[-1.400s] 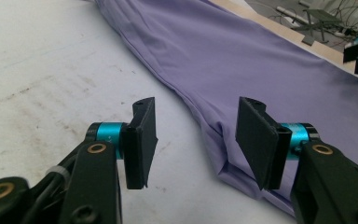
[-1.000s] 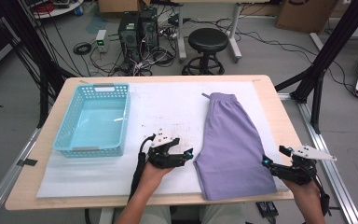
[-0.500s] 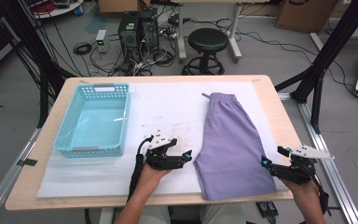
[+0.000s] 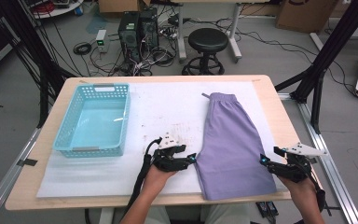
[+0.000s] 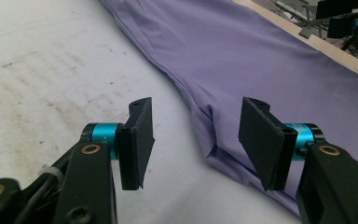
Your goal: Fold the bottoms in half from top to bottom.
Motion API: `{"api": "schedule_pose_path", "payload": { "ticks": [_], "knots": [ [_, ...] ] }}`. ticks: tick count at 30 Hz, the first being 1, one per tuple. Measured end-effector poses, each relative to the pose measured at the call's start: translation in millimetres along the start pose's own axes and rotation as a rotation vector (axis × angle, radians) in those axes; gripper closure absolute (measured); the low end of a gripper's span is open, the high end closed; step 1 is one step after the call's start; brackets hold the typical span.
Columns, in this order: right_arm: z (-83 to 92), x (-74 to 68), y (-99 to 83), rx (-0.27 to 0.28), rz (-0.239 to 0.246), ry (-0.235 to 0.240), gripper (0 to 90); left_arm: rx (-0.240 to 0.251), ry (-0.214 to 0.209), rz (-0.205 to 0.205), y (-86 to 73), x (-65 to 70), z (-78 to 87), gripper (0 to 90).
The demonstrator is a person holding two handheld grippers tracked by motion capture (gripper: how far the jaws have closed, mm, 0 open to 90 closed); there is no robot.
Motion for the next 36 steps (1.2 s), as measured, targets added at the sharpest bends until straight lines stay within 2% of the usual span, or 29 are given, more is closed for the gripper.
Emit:
{"api": "schedule_pose_path", "payload": {
  "ticks": [3, 5, 11, 16, 19, 21, 22, 26, 29, 31, 34, 36],
  "knots": [
    [0.2, -1.0, -2.3, -0.007, 0.005, 0.018, 38.9, -0.012, -0.011, -0.009, -2.1, 4.4, -6.2, 46.7],
    [0.7, -1.0, -5.2, -0.019, 0.003, 0.033, 42.5, -0.037, -0.014, -0.017, -5.1, 8.5, -13.0, 49.2],
    [4.8, 4.3, -10.6, -0.025, -0.025, 0.044, 51.7, -0.088, 0.023, -0.023, -7.5, 11.7, -28.7, 58.6],
    [2.0, 2.8, -11.3, -0.041, -0.024, 0.054, 53.4, -0.159, 0.031, -0.031, -9.7, 15.1, -39.8, 60.1],
    [-0.1, 1.8, -10.6, -0.047, -0.026, 0.053, 56.3, -0.177, 0.04, -0.039, -10.5, 14.7, -39.5, 73.3],
    [-1.8, 1.1, -10.8, -0.059, -0.025, 0.051, 61.6, -0.185, 0.043, -0.046, -10.7, 14.6, -38.6, 83.7],
    [-2.8, 1.2, -10.9, -0.064, -0.028, 0.049, 63.5, -0.19, 0.042, -0.047, -11.0, 14.5, -38.1, 85.6],
    [-8.6, 2.9, -11.7, -0.088, -0.053, 0.035, 63.6, -0.189, 0.028, -0.043, -11.8, 15.6, -36.8, 86.0],
    [-13.4, 4.6, -12.9, -0.109, -0.071, 0.016, 62.0, -0.191, 0.031, -0.037, -12.5, 15.6, -35.5, 81.3],
    [-16.5, 7.1, -15.0, -0.126, -0.079, 0.009, 62.2, -0.188, 0.031, -0.039, -13.0, 15.5, -35.6, 81.2],
    [-20.3, 8.4, -18.2, -0.157, -0.088, 0.025, 70.7, -0.193, 0.025, -0.047, -13.3, 14.9, -34.8, 86.8],
    [-20.8, 10.2, -19.2, -0.163, -0.095, 0.024, 80.7, -0.198, 0.015, -0.051, -13.6, 15.2, -33.6, 87.5]
  ]
}}
Point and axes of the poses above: each handheld gripper's, and its own axes: z roughly backward along the jaws, y roughly out of its top, x roughly to its right, the point moved 5 cm from there along -z, roughly forward along the jaws, and after that the axes turned 2 degrees about y, right-handed, at the moved point
